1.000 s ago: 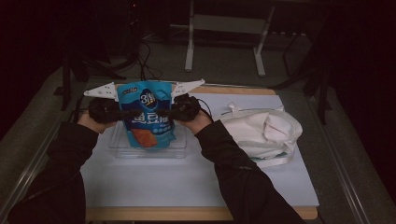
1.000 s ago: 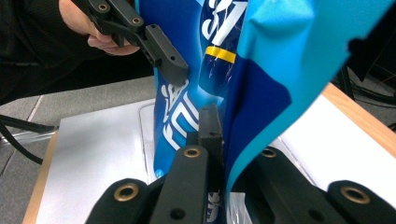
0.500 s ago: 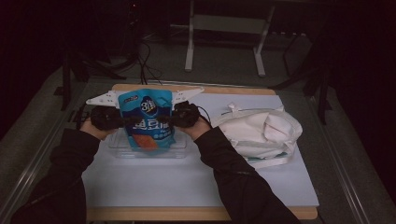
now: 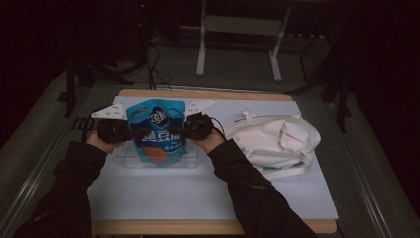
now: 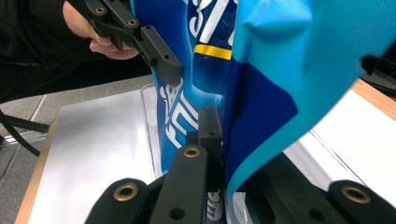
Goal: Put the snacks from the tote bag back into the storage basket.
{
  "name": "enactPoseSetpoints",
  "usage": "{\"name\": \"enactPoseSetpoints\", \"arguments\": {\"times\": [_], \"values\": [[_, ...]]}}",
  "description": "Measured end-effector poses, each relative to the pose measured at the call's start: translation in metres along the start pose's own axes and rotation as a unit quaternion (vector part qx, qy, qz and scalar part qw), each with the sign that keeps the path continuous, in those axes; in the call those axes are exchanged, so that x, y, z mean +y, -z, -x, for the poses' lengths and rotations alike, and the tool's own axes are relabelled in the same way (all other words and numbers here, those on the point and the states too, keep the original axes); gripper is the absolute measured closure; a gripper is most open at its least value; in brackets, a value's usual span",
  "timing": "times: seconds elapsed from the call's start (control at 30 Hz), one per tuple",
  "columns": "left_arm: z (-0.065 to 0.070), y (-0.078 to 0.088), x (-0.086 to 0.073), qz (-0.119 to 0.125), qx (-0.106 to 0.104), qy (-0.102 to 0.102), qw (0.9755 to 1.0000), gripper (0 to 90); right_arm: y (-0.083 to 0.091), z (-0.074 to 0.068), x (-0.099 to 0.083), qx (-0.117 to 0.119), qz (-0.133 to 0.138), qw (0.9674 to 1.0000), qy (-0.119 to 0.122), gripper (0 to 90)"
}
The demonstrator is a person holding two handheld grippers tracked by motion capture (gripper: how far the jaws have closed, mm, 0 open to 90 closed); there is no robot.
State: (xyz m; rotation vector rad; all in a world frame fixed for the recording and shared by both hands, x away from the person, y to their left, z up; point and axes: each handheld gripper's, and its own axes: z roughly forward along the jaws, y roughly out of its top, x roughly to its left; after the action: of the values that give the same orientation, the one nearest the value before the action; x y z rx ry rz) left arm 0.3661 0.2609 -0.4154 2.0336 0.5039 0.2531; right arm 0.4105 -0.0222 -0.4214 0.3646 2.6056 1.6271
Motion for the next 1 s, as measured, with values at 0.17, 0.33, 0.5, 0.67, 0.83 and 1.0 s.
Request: {"name": "enactPoseSetpoints", "arguments": {"times": [0.17, 0.33, 0.5, 0.67, 0.83, 1.0], "values": [[0.004, -0.002, 0.001, -0.004, 0.006, -0.005, 1.0000, 89.7, 0.002, -0.001, -0.002, -0.002, -0.002, 1.0000, 0.003, 87.9], [0.004, -0.003, -0.001, 0.003, 0.007, 0.011, 0.9999, 89.5, 0.003, 0.000, -0.004, -0.003, 0.000, 1.0000, -0.004, 87.3], [0.008, -0.003, -0.001, 0.002, 0.021, 0.012, 0.9997, 88.5, 0.003, 0.000, -0.004, -0.005, 0.002, 1.0000, -0.004, 86.0], [0.010, -0.001, 0.000, -0.007, 0.027, 0.013, 0.9995, 86.8, 0.004, -0.001, -0.003, -0.008, 0.002, 1.0000, -0.005, 83.8], [0.015, -0.004, 0.002, -0.014, 0.040, 0.012, 0.9990, 77.5, 0.004, -0.001, -0.001, -0.013, 0.006, 0.9999, -0.004, 73.5], [0.019, -0.005, 0.005, -0.009, 0.060, 0.019, 0.9980, 60.9, 0.004, -0.004, 0.001, -0.020, -0.002, 0.9998, 0.008, 57.3]]}}
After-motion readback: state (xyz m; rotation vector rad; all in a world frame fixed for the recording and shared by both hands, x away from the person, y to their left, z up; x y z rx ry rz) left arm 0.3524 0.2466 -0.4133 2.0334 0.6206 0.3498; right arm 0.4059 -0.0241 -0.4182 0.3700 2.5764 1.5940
